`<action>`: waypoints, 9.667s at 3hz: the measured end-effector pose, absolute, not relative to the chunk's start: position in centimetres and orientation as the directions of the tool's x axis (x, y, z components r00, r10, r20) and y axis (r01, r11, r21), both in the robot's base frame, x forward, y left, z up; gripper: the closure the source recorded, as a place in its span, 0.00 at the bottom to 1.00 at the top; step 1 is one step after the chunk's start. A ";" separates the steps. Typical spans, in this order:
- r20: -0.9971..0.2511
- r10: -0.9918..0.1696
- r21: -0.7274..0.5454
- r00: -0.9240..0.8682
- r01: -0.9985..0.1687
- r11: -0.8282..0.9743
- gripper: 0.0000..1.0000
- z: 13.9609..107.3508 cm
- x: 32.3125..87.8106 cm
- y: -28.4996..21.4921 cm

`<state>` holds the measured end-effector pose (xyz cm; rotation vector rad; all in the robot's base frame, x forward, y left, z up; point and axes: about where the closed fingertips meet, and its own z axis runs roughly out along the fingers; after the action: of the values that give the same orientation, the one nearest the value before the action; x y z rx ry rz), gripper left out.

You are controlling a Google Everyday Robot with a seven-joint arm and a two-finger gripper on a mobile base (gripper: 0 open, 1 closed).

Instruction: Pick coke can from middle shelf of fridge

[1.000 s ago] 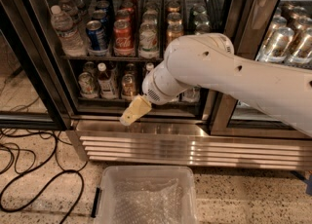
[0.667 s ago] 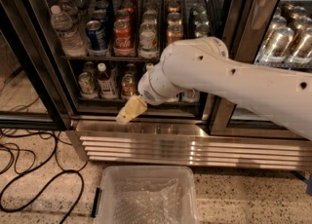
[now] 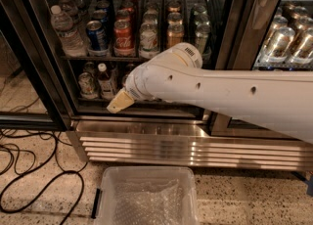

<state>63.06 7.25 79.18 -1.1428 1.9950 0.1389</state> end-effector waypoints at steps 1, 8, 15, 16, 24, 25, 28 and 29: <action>-0.710 -0.654 -0.314 -0.261 -0.713 0.626 0.00 79.1 65.9 6.9; -0.959 -0.228 -0.075 -0.168 -0.626 0.776 0.24 83.1 74.4 8.5; -0.942 -0.316 -0.209 -0.115 -0.536 0.818 0.26 84.1 81.9 10.5; -0.940 -0.321 -0.216 -0.117 -0.525 0.823 0.26 84.1 82.8 10.1; -0.949 -0.290 -0.190 -0.120 -0.515 0.836 1.00 86.2 84.0 10.5; -0.949 -0.280 -0.168 -0.142 -0.525 0.834 1.00 85.9 83.4 10.9; -0.949 -0.246 -0.103 -0.199 -0.540 0.835 1.00 85.8 81.7 11.2; -0.947 -0.233 -0.078 -0.222 -0.544 0.836 1.00 85.6 81.3 11.5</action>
Offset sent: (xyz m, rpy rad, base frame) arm 0.0254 -0.0030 -0.0009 0.0030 -0.0453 -0.0477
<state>81.26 11.46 85.65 -0.5918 1.8068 0.3197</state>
